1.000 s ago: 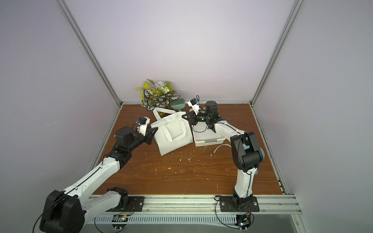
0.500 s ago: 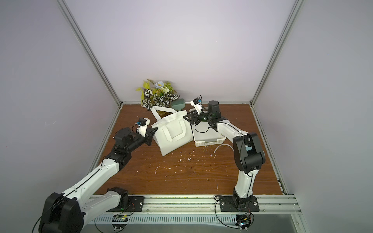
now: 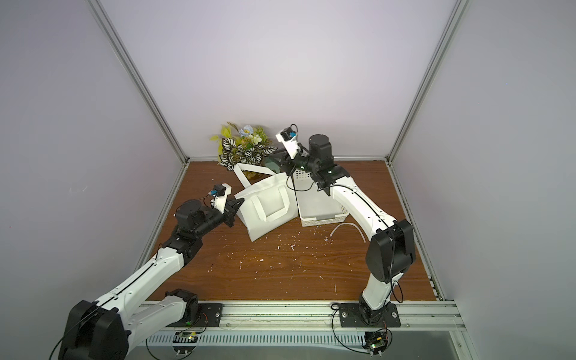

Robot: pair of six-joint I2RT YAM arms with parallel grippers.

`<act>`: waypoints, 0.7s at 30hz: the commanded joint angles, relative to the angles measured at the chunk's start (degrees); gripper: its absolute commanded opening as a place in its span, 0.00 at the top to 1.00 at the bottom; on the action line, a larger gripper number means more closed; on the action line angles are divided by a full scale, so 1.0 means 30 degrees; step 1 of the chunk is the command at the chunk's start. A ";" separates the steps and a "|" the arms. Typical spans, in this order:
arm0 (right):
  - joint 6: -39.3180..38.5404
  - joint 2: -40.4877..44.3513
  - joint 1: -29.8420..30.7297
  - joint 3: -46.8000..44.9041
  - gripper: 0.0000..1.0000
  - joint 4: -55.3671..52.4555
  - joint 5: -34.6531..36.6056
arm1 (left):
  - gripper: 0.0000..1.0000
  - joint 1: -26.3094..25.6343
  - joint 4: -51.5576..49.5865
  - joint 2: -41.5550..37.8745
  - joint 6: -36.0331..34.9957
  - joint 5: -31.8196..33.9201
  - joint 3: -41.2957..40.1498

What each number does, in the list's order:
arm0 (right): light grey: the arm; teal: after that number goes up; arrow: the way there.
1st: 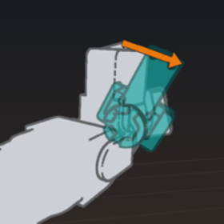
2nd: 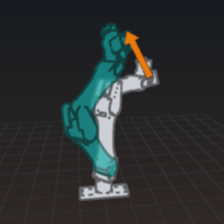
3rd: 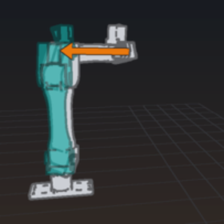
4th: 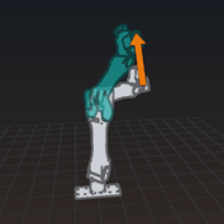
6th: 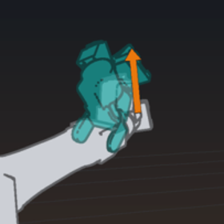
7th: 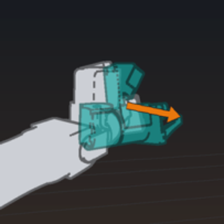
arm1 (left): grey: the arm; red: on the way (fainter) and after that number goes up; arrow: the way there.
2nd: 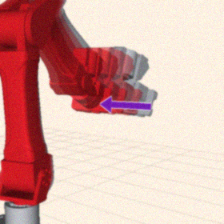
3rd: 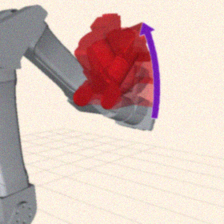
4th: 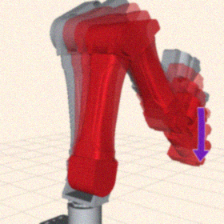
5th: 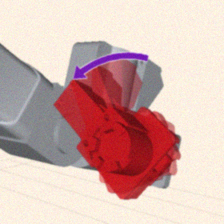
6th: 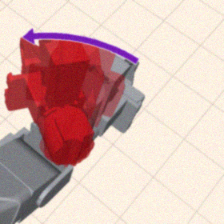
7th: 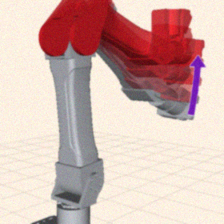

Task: Place the ice pack in the delivery bag
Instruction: Seal the delivery bag at the center of the board.

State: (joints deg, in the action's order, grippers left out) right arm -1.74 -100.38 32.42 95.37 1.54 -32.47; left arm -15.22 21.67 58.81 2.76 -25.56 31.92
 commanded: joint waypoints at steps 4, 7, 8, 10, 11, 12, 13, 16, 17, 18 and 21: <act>-0.1266 -0.1558 0.1854 0.1253 0.78 -0.3130 0.0197 | 0.97 0.0196 0.0574 -0.0383 -0.0213 -0.0174 0.0052; -0.1120 -0.1668 0.2249 0.0878 0.78 -0.3384 -0.0255 | 0.97 0.0195 0.0540 -0.0354 -0.0211 -0.0177 0.0109; -0.1120 -0.1589 0.2364 0.0579 0.78 -0.3367 -0.0280 | 0.97 0.0210 0.0539 -0.0354 -0.0153 -0.0198 0.0097; -0.0874 -0.1301 0.2518 -0.0218 0.78 -0.2876 -0.0344 | 0.97 0.0193 0.0454 -0.0303 -0.0156 -0.0179 0.0170; -0.0734 -0.1111 0.2594 -0.0632 0.78 -0.2564 -0.0488 | 0.97 0.0189 0.0423 -0.0295 -0.0209 -0.0187 0.0199; -0.0645 -0.0950 0.2608 -0.0987 0.79 -0.2331 -0.0543 | 0.97 0.0208 0.0412 -0.0270 -0.0214 -0.0137 0.0199; -0.0571 -0.0760 0.2668 -0.1368 0.78 -0.2021 -0.0516 | 0.97 0.0184 0.0418 -0.0273 -0.0180 -0.0122 0.0199; -0.0214 -0.0482 0.2709 -0.2282 0.78 -0.1233 -0.0647 | 0.97 0.0199 0.0392 -0.0237 -0.0197 -0.0160 0.0228; -0.0168 -0.0495 0.2722 -0.2394 0.78 -0.1204 -0.0667 | 0.97 0.0196 0.0391 -0.0222 -0.0191 -0.0173 0.0225; -0.0099 -0.0525 0.2719 -0.2478 0.78 -0.1202 -0.0713 | 0.97 0.0188 0.0365 -0.0208 -0.0154 -0.0159 0.0211; 0.0237 -0.0183 0.2779 -0.3276 0.77 -0.0340 -0.0630 | 0.98 0.0208 0.0276 -0.0131 -0.0200 -0.0256 0.0305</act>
State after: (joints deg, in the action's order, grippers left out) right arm -2.68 -103.28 39.94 87.88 -0.75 -33.30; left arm -15.22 20.97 58.76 2.76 -26.22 31.92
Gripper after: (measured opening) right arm 0.225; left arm 0.051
